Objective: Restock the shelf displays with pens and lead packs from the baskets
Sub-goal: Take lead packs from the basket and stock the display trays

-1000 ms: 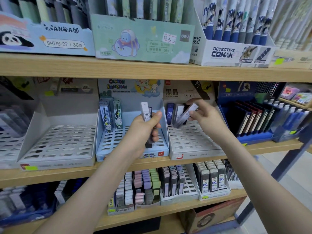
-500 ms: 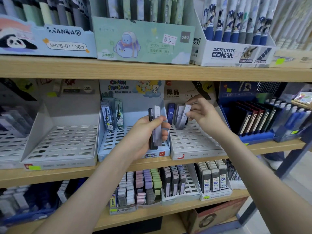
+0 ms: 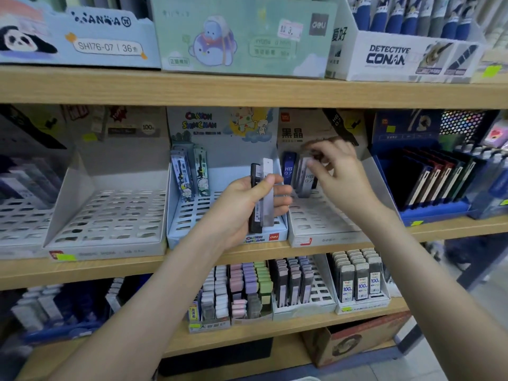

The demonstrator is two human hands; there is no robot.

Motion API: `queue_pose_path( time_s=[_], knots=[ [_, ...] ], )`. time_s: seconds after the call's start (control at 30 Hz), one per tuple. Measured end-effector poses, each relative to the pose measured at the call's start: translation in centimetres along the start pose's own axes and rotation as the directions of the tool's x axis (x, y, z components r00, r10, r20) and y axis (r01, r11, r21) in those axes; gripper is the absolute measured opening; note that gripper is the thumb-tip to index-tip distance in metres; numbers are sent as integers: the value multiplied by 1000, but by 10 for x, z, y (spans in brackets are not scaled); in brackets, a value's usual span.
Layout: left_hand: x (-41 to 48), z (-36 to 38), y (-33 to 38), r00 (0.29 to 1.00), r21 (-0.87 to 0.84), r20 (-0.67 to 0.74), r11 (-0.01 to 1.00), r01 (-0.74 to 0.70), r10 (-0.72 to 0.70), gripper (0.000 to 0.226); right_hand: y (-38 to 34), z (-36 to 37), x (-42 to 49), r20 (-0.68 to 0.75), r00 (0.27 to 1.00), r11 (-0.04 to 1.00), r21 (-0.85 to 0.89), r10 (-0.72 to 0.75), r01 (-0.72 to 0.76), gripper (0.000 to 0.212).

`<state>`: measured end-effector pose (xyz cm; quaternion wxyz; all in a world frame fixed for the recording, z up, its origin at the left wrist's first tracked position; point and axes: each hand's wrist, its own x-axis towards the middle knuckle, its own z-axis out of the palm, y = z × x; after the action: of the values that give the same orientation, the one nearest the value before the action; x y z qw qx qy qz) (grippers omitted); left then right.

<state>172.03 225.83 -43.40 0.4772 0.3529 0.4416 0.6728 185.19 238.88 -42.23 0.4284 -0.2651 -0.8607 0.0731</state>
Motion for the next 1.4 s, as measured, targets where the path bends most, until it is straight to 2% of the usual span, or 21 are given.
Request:
queue_pose_path(
  time_s=[0.07, 0.17, 0.27, 0.37, 0.57, 0.67, 0.77, 0.87, 0.97, 1.13, 1.23, 1.4],
  knots=[
    [-1, -1, -3, 1000, 22, 23, 1000, 2, -3, 18, -20, 1, -2, 28, 999, 987, 156, 29, -33, 18],
    [-5, -2, -5, 997, 93, 75, 996, -2, -5, 19, -44, 5, -7, 200, 974, 884, 429, 108, -186, 5],
    [-9, -2, -5, 993, 149, 116, 989, -21, 4, 24, -50, 8, -8, 286, 944, 792, 532, 165, -299, 11],
    [-10, -2, -5, 994, 184, 110, 983, -14, -6, 27, -50, 6, -11, 337, 926, 706, 615, 167, -351, 11],
    [-9, 2, -5, 986, 210, 166, 977, -31, -4, 22, -43, -2, -12, 345, 917, 618, 682, 201, -392, 13],
    [-6, 5, -4, 996, 146, 85, 989, -13, 0, 22, -31, -12, -9, 257, 923, 556, 740, 288, -380, 14],
    [-1, 5, -5, 998, 124, -39, 992, -36, 41, 22, -17, -21, -8, 155, 899, 499, 787, 410, -364, 14],
    [2, 4, -5, 991, 83, -104, 994, -70, 78, 23, -4, -22, -8, 38, 868, 597, 711, 495, -371, 15],
    [4, 4, -6, 988, 39, -129, 996, -76, 80, 24, 6, -16, -10, -47, 858, 718, 571, 512, -397, 13],
    [6, 5, -7, 989, 10, -132, 997, -72, 72, 25, 11, -7, -12, -113, 860, 805, 431, 497, -408, 16],
    [8, 5, -7, 987, -2, -144, 998, -67, 66, 25, 8, -4, -11, -146, 884, 855, 363, 445, -370, 19],
    [10, 6, -9, 986, 11, -155, 998, -61, 62, 25, -2, 2, -9, -146, 960, 960, 190, 237, -208, 23]
  ],
)
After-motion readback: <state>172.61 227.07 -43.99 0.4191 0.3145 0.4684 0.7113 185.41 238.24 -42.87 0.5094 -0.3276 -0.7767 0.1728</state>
